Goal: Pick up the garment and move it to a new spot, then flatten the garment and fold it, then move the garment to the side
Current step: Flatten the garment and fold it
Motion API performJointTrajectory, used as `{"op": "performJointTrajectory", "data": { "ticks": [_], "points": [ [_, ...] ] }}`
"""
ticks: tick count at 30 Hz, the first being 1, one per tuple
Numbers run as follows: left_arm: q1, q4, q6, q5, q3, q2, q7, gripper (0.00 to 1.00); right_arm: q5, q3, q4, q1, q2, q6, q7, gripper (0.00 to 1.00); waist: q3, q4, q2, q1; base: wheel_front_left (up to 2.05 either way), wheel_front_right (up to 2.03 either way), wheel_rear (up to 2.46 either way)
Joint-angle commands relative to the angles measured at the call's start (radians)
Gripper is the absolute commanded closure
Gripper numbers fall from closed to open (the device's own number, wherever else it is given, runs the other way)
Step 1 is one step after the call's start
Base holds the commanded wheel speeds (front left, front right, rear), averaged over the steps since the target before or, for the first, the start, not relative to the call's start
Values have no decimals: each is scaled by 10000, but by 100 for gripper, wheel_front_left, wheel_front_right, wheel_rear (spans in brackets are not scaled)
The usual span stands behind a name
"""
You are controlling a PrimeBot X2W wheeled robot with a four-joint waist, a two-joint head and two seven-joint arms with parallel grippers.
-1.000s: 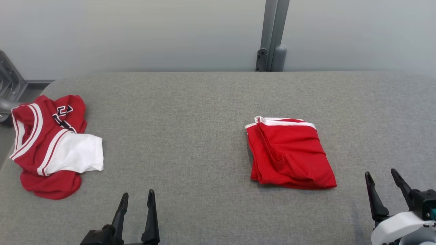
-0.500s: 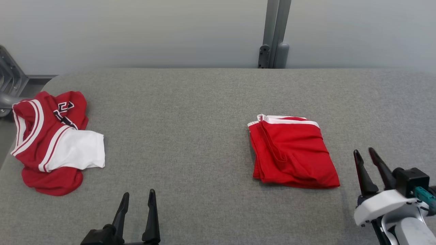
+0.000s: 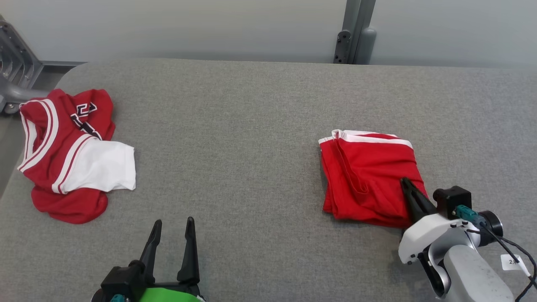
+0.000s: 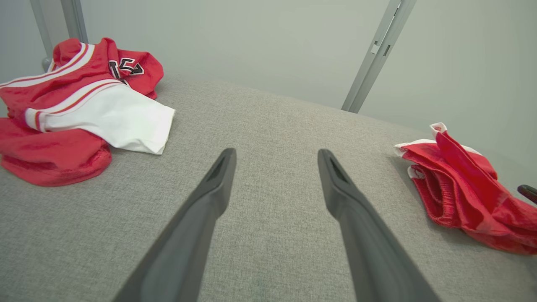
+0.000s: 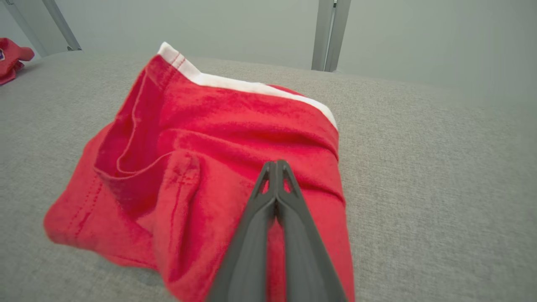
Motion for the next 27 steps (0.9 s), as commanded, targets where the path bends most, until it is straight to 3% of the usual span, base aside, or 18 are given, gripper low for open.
{"op": "performJointTrajectory", "data": {
  "ticks": [1, 14, 20, 24, 27],
  "points": [
    [-176, 24, -12, 131, 1, 24, -2, 0, 51, 23, 76, -134, 44, -7, -31, 100, 108, 104, 0, 0, 0, 0, 0],
    [-110, 47, 57, 117, 54, 24, -2, 0, 571, 1691, -596, 574, 221, -8, -30, 100, 11, 137, 0, 0, 0, 0, 0],
    [9, 62, 103, 89, 51, 24, -2, 0, 1103, 3072, -412, 575, 173, -8, -31, 100, -138, 18, 0, 0, 0, 0, 0],
    [165, 51, 137, 71, 101, 24, -2, 0, 1480, 2999, -885, 569, 1, -8, -31, 100, -369, -108, 0, 0, 0, 0, 0],
    [348, 65, 121, 121, 197, 24, -2, 0, 1431, 2387, -1566, 1022, -196, -8, -30, 100, -660, -214, 0, 0, 0, 0, 0]
  ]
}}
